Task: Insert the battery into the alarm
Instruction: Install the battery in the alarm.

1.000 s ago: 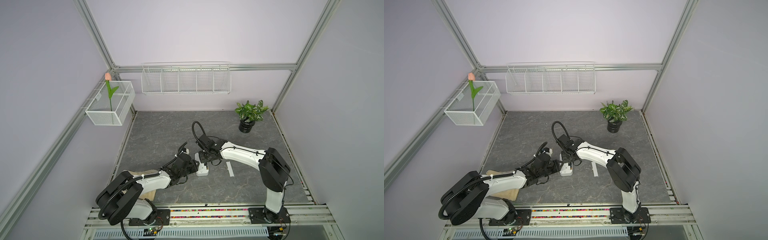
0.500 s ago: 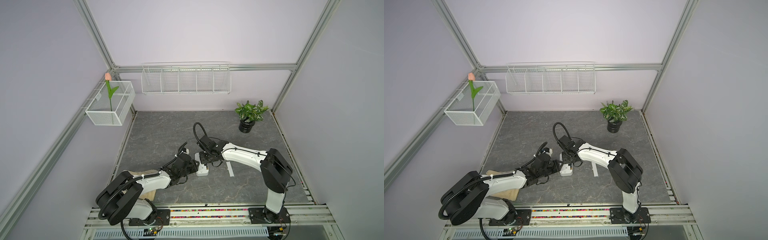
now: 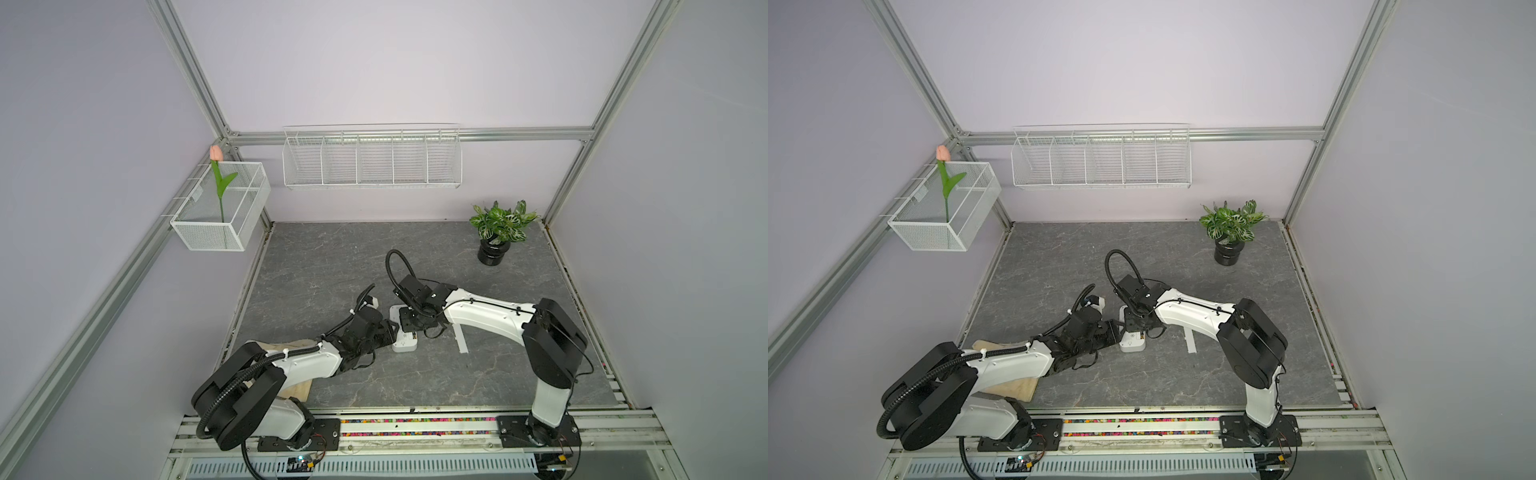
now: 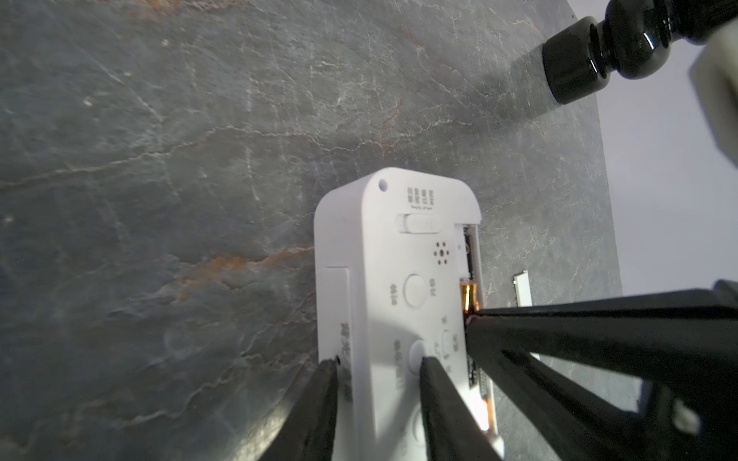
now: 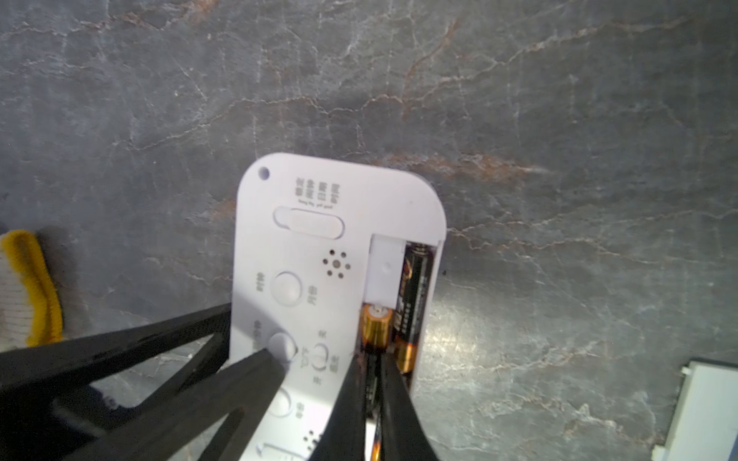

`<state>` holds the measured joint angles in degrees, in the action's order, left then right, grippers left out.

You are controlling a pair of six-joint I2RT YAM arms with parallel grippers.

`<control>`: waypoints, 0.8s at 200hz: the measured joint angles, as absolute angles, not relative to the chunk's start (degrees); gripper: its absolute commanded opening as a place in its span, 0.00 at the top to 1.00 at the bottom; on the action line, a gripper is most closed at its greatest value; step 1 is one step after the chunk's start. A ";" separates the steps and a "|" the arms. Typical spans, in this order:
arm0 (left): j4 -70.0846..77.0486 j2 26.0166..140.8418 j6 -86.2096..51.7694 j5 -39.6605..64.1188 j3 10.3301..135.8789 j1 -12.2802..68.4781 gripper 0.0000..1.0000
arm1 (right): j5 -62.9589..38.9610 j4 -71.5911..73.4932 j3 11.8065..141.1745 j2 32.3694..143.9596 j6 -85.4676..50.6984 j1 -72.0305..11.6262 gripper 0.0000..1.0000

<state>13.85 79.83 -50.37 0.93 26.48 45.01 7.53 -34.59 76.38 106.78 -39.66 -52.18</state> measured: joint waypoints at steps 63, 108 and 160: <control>13.65 79.68 -50.35 0.91 26.46 45.01 0.63 | 7.70 -37.06 81.84 109.82 -38.70 -49.93 0.85; 13.58 79.61 -50.35 0.91 26.41 45.01 0.63 | 7.70 -36.77 83.50 111.83 -37.74 -49.47 0.89; 13.58 79.61 -50.35 0.89 26.39 45.01 0.63 | 7.66 -36.71 83.59 111.98 -37.43 -49.41 0.93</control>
<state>13.58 79.61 -50.35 0.89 26.39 45.01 7.66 -36.71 83.59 111.98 -37.43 -49.41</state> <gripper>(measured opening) 0.370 0.070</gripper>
